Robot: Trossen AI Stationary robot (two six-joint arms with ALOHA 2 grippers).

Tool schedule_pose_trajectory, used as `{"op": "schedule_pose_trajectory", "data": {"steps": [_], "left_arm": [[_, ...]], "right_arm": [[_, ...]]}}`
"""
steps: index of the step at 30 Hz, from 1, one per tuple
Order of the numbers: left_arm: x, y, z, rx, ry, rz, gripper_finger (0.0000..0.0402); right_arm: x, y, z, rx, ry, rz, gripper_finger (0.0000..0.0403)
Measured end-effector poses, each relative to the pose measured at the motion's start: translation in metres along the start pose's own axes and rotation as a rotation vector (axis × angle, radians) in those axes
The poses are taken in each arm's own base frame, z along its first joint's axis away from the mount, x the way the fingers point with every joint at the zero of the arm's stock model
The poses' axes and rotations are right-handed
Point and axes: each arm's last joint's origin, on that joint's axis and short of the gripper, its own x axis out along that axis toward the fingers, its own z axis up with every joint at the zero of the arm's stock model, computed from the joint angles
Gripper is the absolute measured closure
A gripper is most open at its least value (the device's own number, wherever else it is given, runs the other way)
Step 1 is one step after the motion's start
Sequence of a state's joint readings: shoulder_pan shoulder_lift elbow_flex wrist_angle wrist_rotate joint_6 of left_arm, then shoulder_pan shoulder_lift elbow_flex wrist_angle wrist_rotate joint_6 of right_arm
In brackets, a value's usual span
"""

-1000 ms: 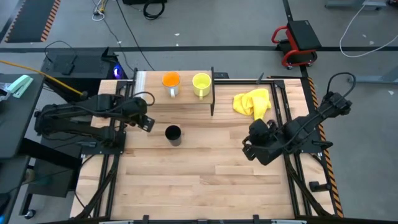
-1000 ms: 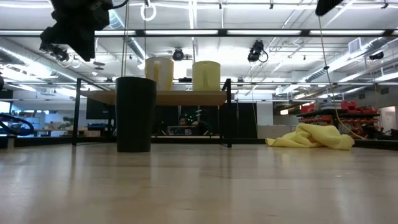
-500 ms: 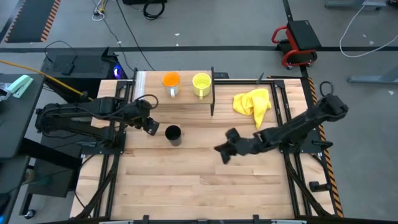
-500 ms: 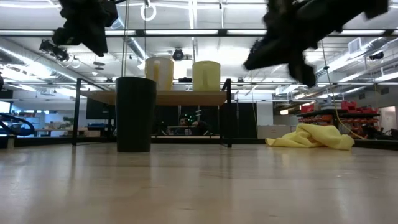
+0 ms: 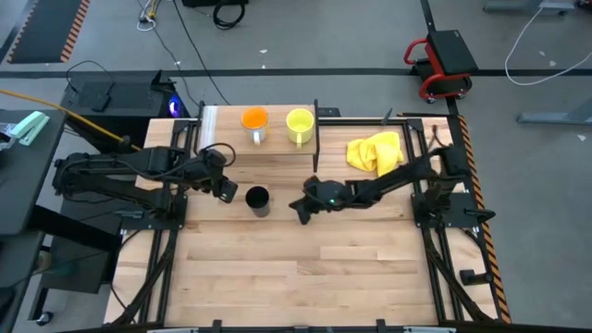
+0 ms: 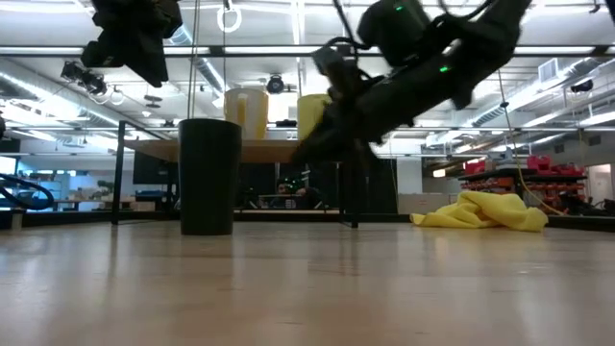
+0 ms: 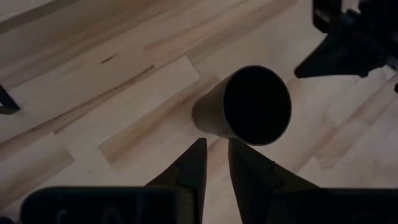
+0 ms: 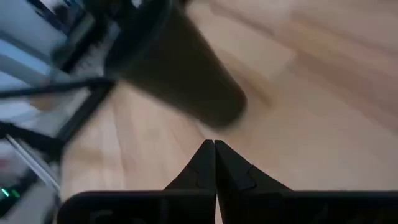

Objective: Stack small to large cups/mugs on shelf
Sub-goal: Put the black cup on the shelf

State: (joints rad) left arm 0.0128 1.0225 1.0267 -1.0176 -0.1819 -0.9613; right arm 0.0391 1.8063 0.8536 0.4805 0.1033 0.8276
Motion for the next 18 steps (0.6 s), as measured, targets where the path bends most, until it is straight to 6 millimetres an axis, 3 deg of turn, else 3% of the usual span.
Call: {"op": "schedule_pose_trajectory", "data": {"steps": [6, 10, 18], "left_arm": [[0.000, -0.001, -0.001, 0.005, -0.024, 0.013, 0.0335], [-0.001, -0.001, -0.001, -0.007, -0.026, 0.014, 0.0331], [0.000, 0.001, -0.002, -0.009, -0.015, 0.030, 0.0328]], "right_arm": [[0.025, 0.001, 0.021, 0.017, -0.047, -0.008, 0.0401], [0.042, 0.013, 0.035, 0.008, -0.062, 0.006, 0.0401], [0.061, 0.023, 0.036, -0.018, -0.023, 0.007, 0.0402]]}}
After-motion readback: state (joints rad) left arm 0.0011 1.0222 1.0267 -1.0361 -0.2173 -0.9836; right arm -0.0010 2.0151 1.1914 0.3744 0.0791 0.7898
